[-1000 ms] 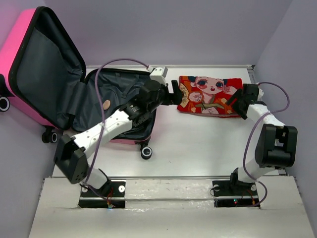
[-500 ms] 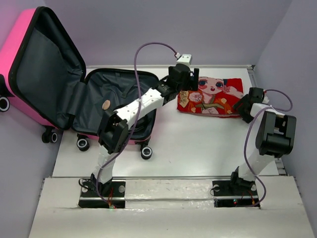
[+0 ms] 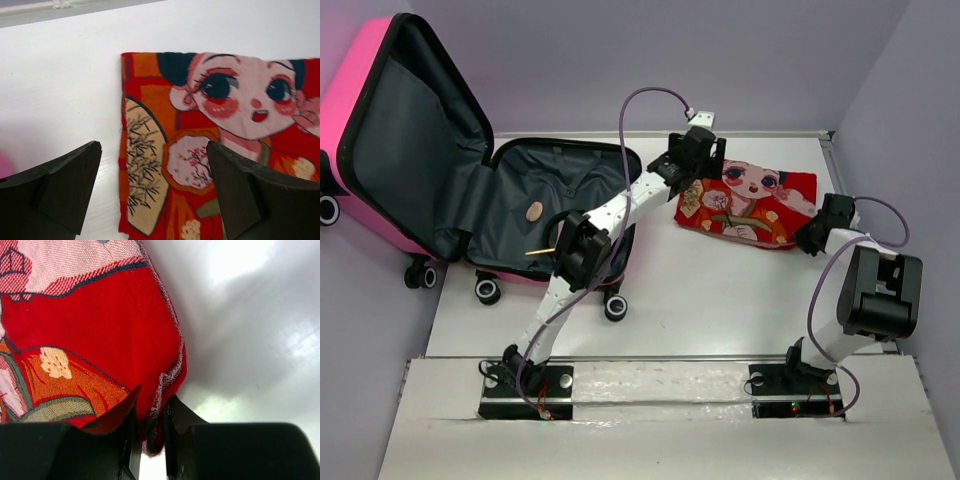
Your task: Pack the luggage
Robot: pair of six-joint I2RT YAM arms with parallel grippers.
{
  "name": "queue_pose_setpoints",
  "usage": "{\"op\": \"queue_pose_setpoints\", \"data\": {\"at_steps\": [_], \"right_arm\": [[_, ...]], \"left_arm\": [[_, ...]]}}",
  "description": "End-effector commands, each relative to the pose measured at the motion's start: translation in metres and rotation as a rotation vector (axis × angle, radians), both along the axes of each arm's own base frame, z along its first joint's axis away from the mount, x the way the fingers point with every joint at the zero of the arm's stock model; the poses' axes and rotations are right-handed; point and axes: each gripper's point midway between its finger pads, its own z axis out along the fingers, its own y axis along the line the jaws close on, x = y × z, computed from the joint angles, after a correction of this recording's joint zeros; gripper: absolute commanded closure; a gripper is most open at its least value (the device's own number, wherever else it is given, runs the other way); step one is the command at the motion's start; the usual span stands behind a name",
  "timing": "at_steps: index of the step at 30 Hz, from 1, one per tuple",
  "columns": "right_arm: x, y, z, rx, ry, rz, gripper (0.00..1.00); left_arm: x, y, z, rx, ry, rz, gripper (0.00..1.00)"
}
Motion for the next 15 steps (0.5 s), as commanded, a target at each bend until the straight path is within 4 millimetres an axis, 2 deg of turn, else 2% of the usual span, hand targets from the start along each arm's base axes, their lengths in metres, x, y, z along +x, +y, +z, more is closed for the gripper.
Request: {"op": "queue_pose_setpoints", "data": {"at_steps": [1,2,3,6,9,12,15], "right_arm": [[-0.015,-0.005,0.007,-0.043,-0.009,0.001,0.85],[-0.019,-0.005,0.008,-0.051,-0.008,0.002,0.85],[-0.021,-0.006,0.008,-0.064,-0.005,0.005,0.85],[-0.025,-0.006,0.008,-0.071,-0.001,0.008,0.85],[-0.027,-0.004,0.009,-0.07,-0.006,0.014,0.85],[-0.026,-0.004,0.013,-0.071,-0.019,0.016,0.85],[-0.024,-0.001,0.017,-0.061,-0.04,0.027,0.85]], "left_arm": [[0.029,0.021,-0.019,0.039,-0.006,0.08,0.01],[0.034,0.02,-0.021,0.033,-0.013,0.083,0.01],[0.036,0.018,-0.04,0.05,0.005,0.079,0.01],[0.04,0.012,-0.067,0.059,0.034,0.075,0.04],[0.043,0.011,-0.082,0.06,0.046,0.087,0.08],[0.042,0.009,-0.1,0.063,0.063,0.084,0.26],[0.038,0.002,-0.116,0.051,0.089,0.056,0.37]]}}
